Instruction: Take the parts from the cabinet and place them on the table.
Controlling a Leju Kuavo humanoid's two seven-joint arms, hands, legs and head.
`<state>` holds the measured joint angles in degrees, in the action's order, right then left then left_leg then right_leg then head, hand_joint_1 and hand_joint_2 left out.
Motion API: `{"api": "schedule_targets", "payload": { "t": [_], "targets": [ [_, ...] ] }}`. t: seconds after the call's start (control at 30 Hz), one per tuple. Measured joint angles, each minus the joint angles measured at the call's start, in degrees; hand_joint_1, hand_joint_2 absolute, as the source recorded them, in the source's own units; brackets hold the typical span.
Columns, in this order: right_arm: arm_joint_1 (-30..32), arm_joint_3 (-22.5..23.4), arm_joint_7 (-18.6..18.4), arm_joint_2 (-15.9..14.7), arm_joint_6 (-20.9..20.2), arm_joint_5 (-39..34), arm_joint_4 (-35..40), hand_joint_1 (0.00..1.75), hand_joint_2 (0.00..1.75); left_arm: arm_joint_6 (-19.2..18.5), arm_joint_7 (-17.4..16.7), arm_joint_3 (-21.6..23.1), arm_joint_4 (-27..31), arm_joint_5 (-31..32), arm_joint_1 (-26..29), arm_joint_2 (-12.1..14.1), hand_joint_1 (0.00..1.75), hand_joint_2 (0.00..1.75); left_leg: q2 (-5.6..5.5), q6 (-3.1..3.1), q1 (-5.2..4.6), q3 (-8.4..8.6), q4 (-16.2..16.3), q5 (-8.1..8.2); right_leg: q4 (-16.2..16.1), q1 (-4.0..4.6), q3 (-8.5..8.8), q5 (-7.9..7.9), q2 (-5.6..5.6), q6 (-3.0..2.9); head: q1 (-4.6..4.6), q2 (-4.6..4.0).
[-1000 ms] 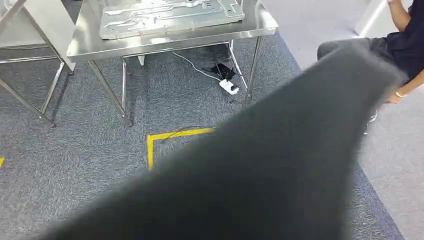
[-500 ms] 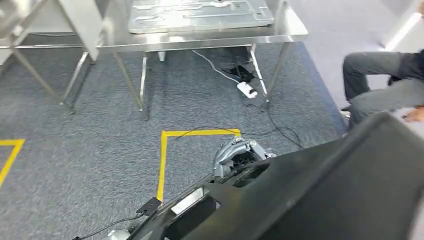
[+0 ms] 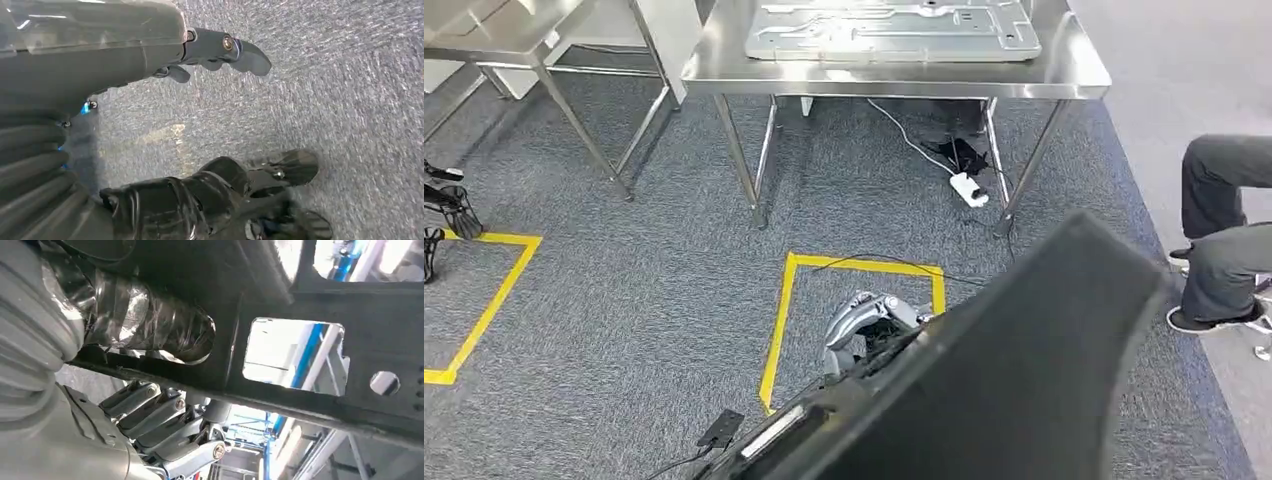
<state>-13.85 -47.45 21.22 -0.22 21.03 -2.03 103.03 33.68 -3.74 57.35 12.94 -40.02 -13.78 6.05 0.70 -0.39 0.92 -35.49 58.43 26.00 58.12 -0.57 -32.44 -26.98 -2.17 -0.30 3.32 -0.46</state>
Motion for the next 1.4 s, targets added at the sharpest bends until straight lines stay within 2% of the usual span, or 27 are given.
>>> {"api": "schedule_targets", "payload": {
  "t": [0.03, 0.13, 0.2, 0.3, 0.33, 0.37, 0.4, 0.47, 0.5, 0.53, 0.6, 0.7, 0.73, 0.8, 0.83, 0.87, 0.9, 0.93, 1.0, 1.03, 1.1, 1.2, 1.23, 1.27, 1.33, 1.37, 1.4],
  "targets": [
    [0.05, 0.00, -0.06, 0.00, -0.39, 0.30, 0.00, 1.61, 1.75, -0.30, -0.48, 0.00, 0.00, 0.19, 0.01, 0.00, 0.00, 1.75, -0.24, 0.29, -0.43, 0.35, -0.31, -0.52, 0.29, 0.43, -0.14, -0.15, -0.01, 0.35, -0.08, 0.00],
    [0.17, 0.00, 0.04, 0.00, -1.53, 0.48, 0.00, 1.61, 1.75, -0.85, -1.59, -0.04, 0.00, 0.48, 0.32, 0.11, 0.00, 1.75, -0.55, 1.19, -0.57, 0.22, -0.03, -0.36, -0.01, 0.33, 0.09, -0.12, 0.00, 1.11, -0.11, 0.00],
    [0.09, 0.00, 0.46, 0.00, -2.23, 0.94, 0.04, 1.61, 1.75, -1.44, -1.81, -0.07, 0.00, 0.46, 0.30, 0.09, 0.00, 1.75, -0.69, 1.70, -0.11, 0.92, -0.62, -0.58, 1.77, 0.03, -0.56, -1.55, 1.00, 1.71, -0.39, 0.00],
    [-0.86, -1.05, 1.27, 0.00, -3.65, 4.53, -0.20, 1.61, 1.75, -2.12, -1.13, -0.11, 0.00, 0.50, -0.22, 0.39, 0.00, 1.75, -0.91, 2.37, -0.27, 0.89, -0.57, -0.44, 14.79, 0.02, -7.05, -7.39, 1.64, 1.87, -1.07, 0.00],
    [-1.18, -1.60, 1.09, 0.00, -3.65, 5.64, -0.37, 1.61, 1.75, -2.16, -0.85, -0.13, 0.00, 0.48, -0.39, 0.42, 0.00, 1.75, -1.08, 2.43, -0.33, 0.88, -0.52, -0.40, 17.97, 0.02, -8.82, -7.98, 1.68, 1.88, -0.98, 0.00],
    [-1.52, -2.17, 0.81, 0.00, -3.65, 6.93, -0.57, 1.61, 1.75, -2.16, -0.81, -0.15, 0.00, 0.44, -0.57, 0.42, 0.00, 1.75, -1.26, 2.44, -0.34, 0.92, -0.47, -0.37, 18.23, 0.02, -9.23, -7.17, 1.70, 1.83, -1.09, 0.00],
    [-1.96, -2.73, 0.38, 0.00, -3.67, 7.65, -0.74, 1.61, 1.75, -2.31, -0.81, -0.20, 0.00, 0.35, -0.73, 0.42, 0.00, 1.75, -1.53, 2.41, -0.34, 0.94, -0.40, -0.35, 15.84, 0.02, -8.34, -5.19, 1.72, 1.71, -1.14, 0.00],
    [-2.88, -3.26, -0.22, 0.00, -3.82, 8.35, -0.96, 1.61, 1.75, -3.21, -0.87, -0.20, 0.00, 0.24, -0.94, 0.35, 0.00, 1.75, -1.97, 2.19, -0.31, 0.99, -0.10, -0.21, 5.68, 0.00, -3.69, 0.09, 1.86, 1.31, -1.25, 0.00],
    [-3.26, -3.63, -0.22, 0.00, -3.85, 8.37, -1.13, 1.61, 1.75, -3.89, -0.87, -0.20, 0.00, 0.24, -1.03, 0.33, 0.00, 1.75, -2.04, 2.00, -0.31, 0.89, 0.09, -0.09, 1.64, 0.01, -2.00, 0.49, 2.27, 1.10, -1.50, 0.00],
    [-3.54, -3.97, -0.22, 0.04, -3.87, 8.37, -1.29, 1.61, 1.75, -4.19, -0.90, -0.20, 0.00, 0.28, -1.16, 0.33, 0.00, 1.75, -2.18, 1.56, -0.78, 0.58, 0.46, 0.18, 1.07, 0.28, -1.69, 0.20, 2.33, 1.14, -1.66, 0.00],
    [-3.95, -4.44, -0.09, 0.04, -3.98, 8.24, -1.55, 1.61, 1.75, -4.91, -1.05, -0.20, 0.00, 0.50, -1.25, 0.35, 0.00, 1.75, -2.17, 0.96, -0.67, 0.60, 0.09, 0.07, 1.16, 0.34, -1.67, 0.28, 2.34, 0.77, -1.62, 0.00],
    [-4.38, -4.81, 0.00, 0.17, -4.07, 7.82, -1.79, 1.61, 1.75, -5.74, -2.14, -0.20, 0.00, 1.33, -1.27, 0.55, 0.00, 1.75, -1.79, 0.08, -0.36, 0.40, 1.04, 0.77, 0.22, -0.01, -0.95, 0.76, 2.12, -0.34, -1.60, 0.00],
    [-4.50, -4.83, 0.00, 0.26, -4.06, 7.74, -1.90, 1.61, 1.75, -6.25, -2.32, -0.20, 0.00, 1.82, -1.42, 0.48, 0.00, 1.75, -1.52, -0.19, -0.39, -0.99, 3.82, 2.49, 0.15, -0.03, -0.79, 0.64, 2.02, -0.64, -1.46, 0.00],
    [-4.55, -4.94, -0.02, 0.35, -3.93, 7.67, -2.21, 1.61, 1.75, -7.32, -2.93, -0.20, 0.00, 2.82, -1.80, 0.50, 0.00, 1.75, -1.42, -0.44, -0.31, -5.43, 12.63, 6.45, 0.27, 0.13, -0.73, 0.39, 1.83, -0.99, -1.53, 0.00],
    [-4.55, -4.96, -0.17, 0.35, -3.83, 7.84, -2.36, 1.61, 1.75, -8.04, -3.25, -0.20, 0.00, 3.63, -1.95, 0.55, 0.00, 1.75, -1.41, -0.58, -0.32, -7.54, 16.49, 7.56, 0.36, 0.22, -0.71, 0.25, 1.79, -1.09, -1.49, 0.00],
    [-4.56, -4.94, -0.35, 0.35, -3.65, 8.04, -2.47, 1.61, 1.75, -8.66, -3.61, -0.20, 0.00, 4.37, -2.17, 0.57, 0.00, 1.75, -1.40, -0.61, -0.31, -8.41, 17.72, 7.16, 0.42, 0.27, -0.62, 0.11, 1.79, -1.10, -1.51, 0.00],
    [-4.57, -4.96, -0.50, 0.35, -3.47, 8.22, -2.54, 1.61, 1.75, -9.14, -4.02, -0.20, 0.00, 5.05, -2.47, 0.57, 0.00, 1.75, -1.38, -0.55, -0.32, -7.75, 15.95, 5.40, 0.50, 0.28, -0.43, -0.07, 1.81, -1.02, -1.51, 0.00],
    [-4.61, -4.94, -0.66, 0.35, -3.47, 8.30, -2.54, 1.61, 1.75, -9.33, -4.24, -0.17, 0.00, 5.49, -2.82, 0.57, 0.00, 1.75, -1.34, -0.39, -0.32, -5.94, 12.05, 2.89, 0.57, 0.28, -0.14, -0.33, 1.81, -0.91, -1.51, 0.00],
    [-4.79, -4.94, -0.98, 0.35, -3.47, 8.39, -2.54, 1.61, 1.75, -9.55, -4.57, -0.17, 0.00, 5.86, -3.58, 0.57, 0.00, 1.75, -0.94, 0.12, -0.33, -1.01, 1.95, -1.53, 0.71, 0.28, 0.69, -0.99, 1.78, -0.56, -1.51, 0.00],
    [-4.80, -4.94, -1.03, 0.35, -3.47, 8.39, -2.56, 1.61, 1.75, -9.57, -4.63, -0.17, 0.00, 5.92, -3.92, 0.52, 0.00, 1.75, -0.70, 0.45, -0.73, 0.08, 0.88, -0.05, 0.67, 0.63, 0.64, -1.24, 1.73, -0.21, -1.70, 0.00],
    [-4.86, -4.94, -1.07, 0.35, -3.45, 8.39, -2.58, 1.61, 1.75, -9.59, -4.72, -0.17, 0.00, 6.16, -4.27, 0.52, 0.00, 1.75, -0.89, 1.10, -1.09, 0.11, 0.23, -0.14, 0.41, 0.52, 0.73, -1.26, 1.77, 0.38, -1.79, 0.00],
    [-4.86, -4.94, -1.14, 0.26, -3.41, 8.39, -2.60, 1.61, 1.75, -9.48, -5.24, 0.13, 0.00, 6.77, -4.56, 0.44, 0.00, 1.75, -0.89, 2.13, -0.65, 1.44, -0.48, 0.13, 2.01, 0.36, 0.52, -1.66, 1.90, 1.22, -1.79, 0.00],
    [-4.92, -4.92, -1.16, 0.20, -3.41, 8.39, -2.60, 1.61, 1.75, -9.40, -5.53, 0.18, 0.00, 6.97, -4.96, 0.46, 0.00, 1.75, -0.96, 2.48, -0.66, 1.78, -0.49, 0.34, 4.33, 0.35, -0.50, -2.58, 2.02, 1.36, -2.01, 0.00],
    [-4.89, -4.92, -1.22, 0.11, -3.41, 8.39, -2.60, 1.61, 1.75, -9.35, -5.83, 0.18, 0.00, 7.02, -5.36, 0.44, 0.00, 1.75, -0.99, 2.81, -0.66, 1.93, -0.46, 0.55, 8.15, 0.36, -2.67, -4.03, 2.05, 1.47, -2.29, 0.00],
    [-4.78, -4.92, -1.33, -0.07, -3.43, 8.39, -2.60, 1.61, 1.75, -9.35, -6.18, 0.20, 0.00, 7.06, -5.80, 0.22, 0.00, 1.75, -1.06, 3.07, -0.74, 2.33, -0.41, 1.05, 16.83, 0.32, -8.51, -6.99, 2.05, 1.74, -2.36, 0.00],
    [-4.71, -4.92, -1.35, -0.18, -3.45, 8.39, -2.60, 1.61, 1.75, -9.40, -6.40, 0.26, 0.00, 7.08, -5.79, 0.20, 0.00, 1.75, -1.07, 3.04, -0.75, 2.69, -0.40, 1.40, 18.52, 0.32, -10.33, -6.88, 2.05, 1.86, -2.38, 0.00],
    [-4.68, -4.92, -1.38, -0.26, -3.47, 8.39, -2.60, 1.61, 1.75, -9.57, -6.56, 0.46, 0.00, 7.10, -5.73, 0.07, 0.00, 1.75, -1.10, 3.02, -0.75, 3.19, -0.38, 1.74, 17.49, 0.31, -10.61, -5.40, 2.05, 1.84, -2.36, 0.00]
  ]
}}
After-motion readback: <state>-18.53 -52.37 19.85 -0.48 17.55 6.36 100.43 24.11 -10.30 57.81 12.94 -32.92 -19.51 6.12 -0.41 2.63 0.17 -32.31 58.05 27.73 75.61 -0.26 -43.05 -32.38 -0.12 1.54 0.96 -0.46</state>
